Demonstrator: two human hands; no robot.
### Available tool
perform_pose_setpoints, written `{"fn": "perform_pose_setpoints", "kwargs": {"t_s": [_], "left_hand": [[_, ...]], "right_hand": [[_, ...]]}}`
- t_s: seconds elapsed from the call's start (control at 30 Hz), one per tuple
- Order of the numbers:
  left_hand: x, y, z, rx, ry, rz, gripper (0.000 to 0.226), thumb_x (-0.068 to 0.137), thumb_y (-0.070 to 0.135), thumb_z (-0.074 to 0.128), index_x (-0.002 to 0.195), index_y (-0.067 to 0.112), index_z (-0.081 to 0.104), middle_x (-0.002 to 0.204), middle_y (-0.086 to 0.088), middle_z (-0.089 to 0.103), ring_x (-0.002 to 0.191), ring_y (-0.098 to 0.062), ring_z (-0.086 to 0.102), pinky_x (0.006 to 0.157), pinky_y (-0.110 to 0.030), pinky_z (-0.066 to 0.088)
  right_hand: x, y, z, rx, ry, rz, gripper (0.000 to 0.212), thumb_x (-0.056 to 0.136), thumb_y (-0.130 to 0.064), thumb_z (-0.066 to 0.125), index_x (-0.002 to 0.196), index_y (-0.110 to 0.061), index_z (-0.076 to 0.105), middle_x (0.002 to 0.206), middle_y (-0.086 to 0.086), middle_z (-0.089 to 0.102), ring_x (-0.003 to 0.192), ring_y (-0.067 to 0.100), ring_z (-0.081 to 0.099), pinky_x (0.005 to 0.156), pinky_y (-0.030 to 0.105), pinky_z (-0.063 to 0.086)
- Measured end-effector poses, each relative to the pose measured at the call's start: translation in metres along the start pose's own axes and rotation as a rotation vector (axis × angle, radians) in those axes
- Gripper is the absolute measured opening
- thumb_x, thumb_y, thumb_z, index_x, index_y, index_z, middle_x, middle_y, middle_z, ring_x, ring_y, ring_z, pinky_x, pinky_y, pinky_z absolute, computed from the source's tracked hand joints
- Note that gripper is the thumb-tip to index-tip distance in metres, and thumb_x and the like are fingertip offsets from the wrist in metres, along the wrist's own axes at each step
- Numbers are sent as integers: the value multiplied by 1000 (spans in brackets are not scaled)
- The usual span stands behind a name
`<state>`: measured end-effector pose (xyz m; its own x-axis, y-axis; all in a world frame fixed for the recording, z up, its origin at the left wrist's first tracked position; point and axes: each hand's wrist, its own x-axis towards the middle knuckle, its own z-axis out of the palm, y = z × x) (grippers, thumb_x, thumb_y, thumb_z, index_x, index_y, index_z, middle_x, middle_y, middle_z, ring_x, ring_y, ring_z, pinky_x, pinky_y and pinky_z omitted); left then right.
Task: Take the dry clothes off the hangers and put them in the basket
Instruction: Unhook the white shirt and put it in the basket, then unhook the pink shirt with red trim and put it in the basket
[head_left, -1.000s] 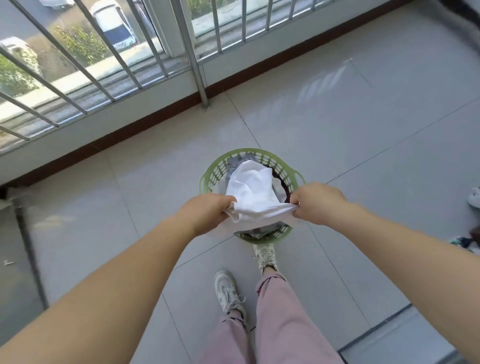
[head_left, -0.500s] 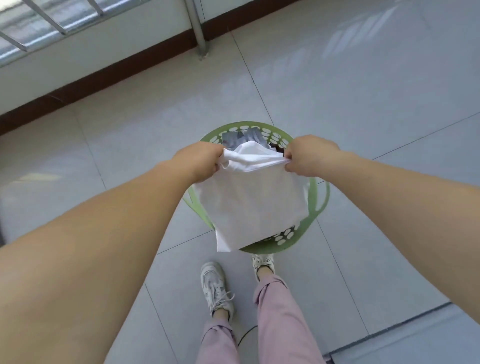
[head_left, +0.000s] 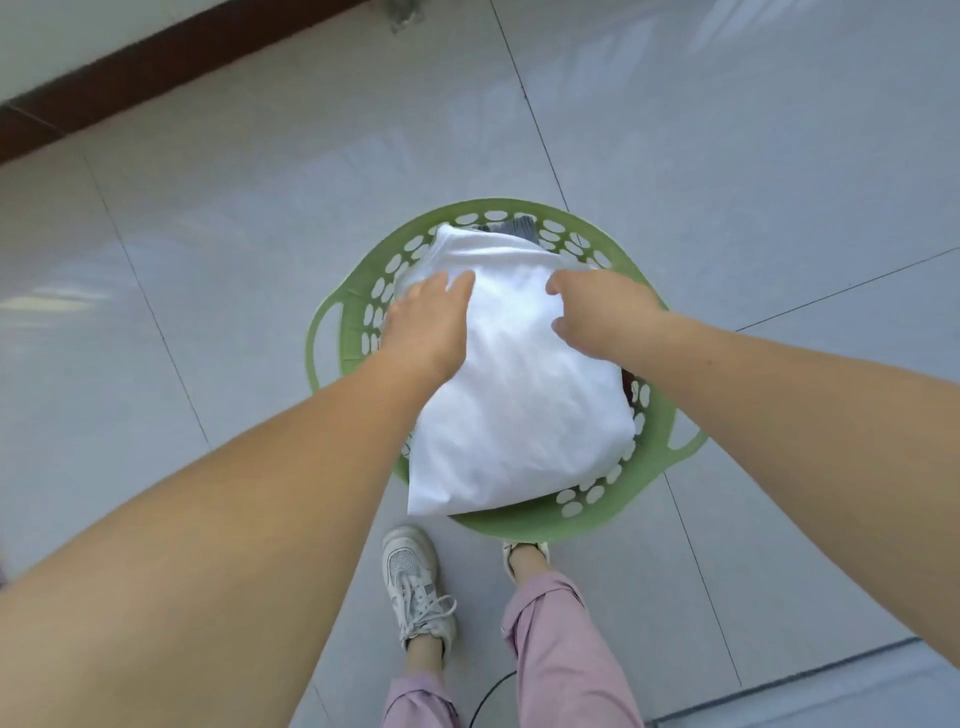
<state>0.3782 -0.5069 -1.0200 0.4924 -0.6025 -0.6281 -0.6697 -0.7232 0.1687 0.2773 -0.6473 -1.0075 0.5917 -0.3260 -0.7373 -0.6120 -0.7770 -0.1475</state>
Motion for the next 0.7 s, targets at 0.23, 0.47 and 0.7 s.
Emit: {"fn": "perform_pose_setpoints", "kwargs": {"t_s": [0.23,0.47,0.7], "left_hand": [[-51,6,20,-74,-86,29,60,89,2,48,141,19,25,141,-8,32,127,-29,36,98,-41,36],[-94,5,-75,-225,-65,-23,53,93,18,48,142,19,29,145,-6,30,128,-26,39,100,-37,37],[-173,-4,-215,-245,165,-36,52,94,24,48,142,22,29,142,-5,35,124,-24,44,102,-33,36]], "right_hand": [[-26,-16,1,-3,-107,-65,30,94,-18,44,123,-16,49,116,5,57,104,26,55,73,32,41],[-78,-47,-77,-35,-61,-165,27,96,-25,44,120,-19,55,117,1,59,108,23,55,79,31,42],[-167,-106,-204,9,126,-281,27,93,-28,48,119,-26,56,121,0,60,111,25,54,86,33,44]]}}
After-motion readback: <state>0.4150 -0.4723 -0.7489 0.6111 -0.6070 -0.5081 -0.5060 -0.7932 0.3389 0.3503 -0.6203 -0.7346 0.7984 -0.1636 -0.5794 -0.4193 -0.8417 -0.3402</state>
